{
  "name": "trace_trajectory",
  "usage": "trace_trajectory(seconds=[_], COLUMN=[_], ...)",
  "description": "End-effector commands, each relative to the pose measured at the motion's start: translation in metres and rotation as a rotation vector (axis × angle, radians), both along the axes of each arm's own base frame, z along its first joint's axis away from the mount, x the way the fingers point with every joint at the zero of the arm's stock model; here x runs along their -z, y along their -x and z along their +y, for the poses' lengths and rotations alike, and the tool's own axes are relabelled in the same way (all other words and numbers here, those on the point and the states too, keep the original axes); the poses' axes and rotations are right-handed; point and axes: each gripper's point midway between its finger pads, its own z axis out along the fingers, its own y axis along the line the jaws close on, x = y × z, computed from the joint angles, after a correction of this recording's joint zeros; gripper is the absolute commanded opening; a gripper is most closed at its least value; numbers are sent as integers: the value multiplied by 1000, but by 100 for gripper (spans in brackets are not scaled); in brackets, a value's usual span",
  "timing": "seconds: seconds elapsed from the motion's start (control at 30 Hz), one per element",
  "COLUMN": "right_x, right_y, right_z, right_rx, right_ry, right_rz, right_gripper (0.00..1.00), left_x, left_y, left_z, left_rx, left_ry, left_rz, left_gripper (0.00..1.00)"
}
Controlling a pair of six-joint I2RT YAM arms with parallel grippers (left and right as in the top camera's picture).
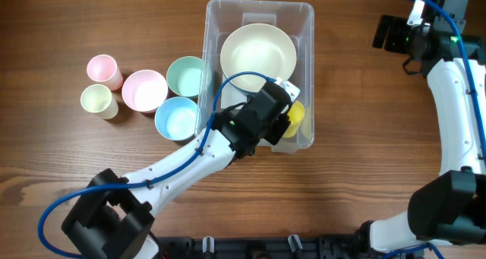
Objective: Pack container
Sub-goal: 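Lower the yellow cup into the container's front-right corner, release, then move the left gripper back to the small cream cup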
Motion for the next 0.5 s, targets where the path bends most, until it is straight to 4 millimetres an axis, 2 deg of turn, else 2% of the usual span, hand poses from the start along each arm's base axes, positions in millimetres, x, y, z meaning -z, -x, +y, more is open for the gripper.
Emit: trace_trajectory(seconds=[0.0,0.23,0.27,0.37,0.43,0.47], right_x=[3,3,3,3,3,3], right_y=[-2,-2,-2,-2,-2,-2], right_z=[-2,-2,-2,-2,-2,-2], right_rx=[17,17,17,17,17,17], right_ry=[1,1,1,1,1,1], right_rz=[4,4,4,4,4,4], right_gripper=[99,100,100,100,100,100], left_x=[-5,-11,-15,-32,-43,-56], left_y=[-3,-12,-14,-20,-23,-27], left_z=[-3,5,8,15,21,28], left_rx=[5,-44,-56,-93,-126,-165], left_ry=[1,-26,-30,-28,-27,-25], left_rz=[-20,-70,-85,-137,-174,-212], left_gripper=[25,46,49,70,73,77])
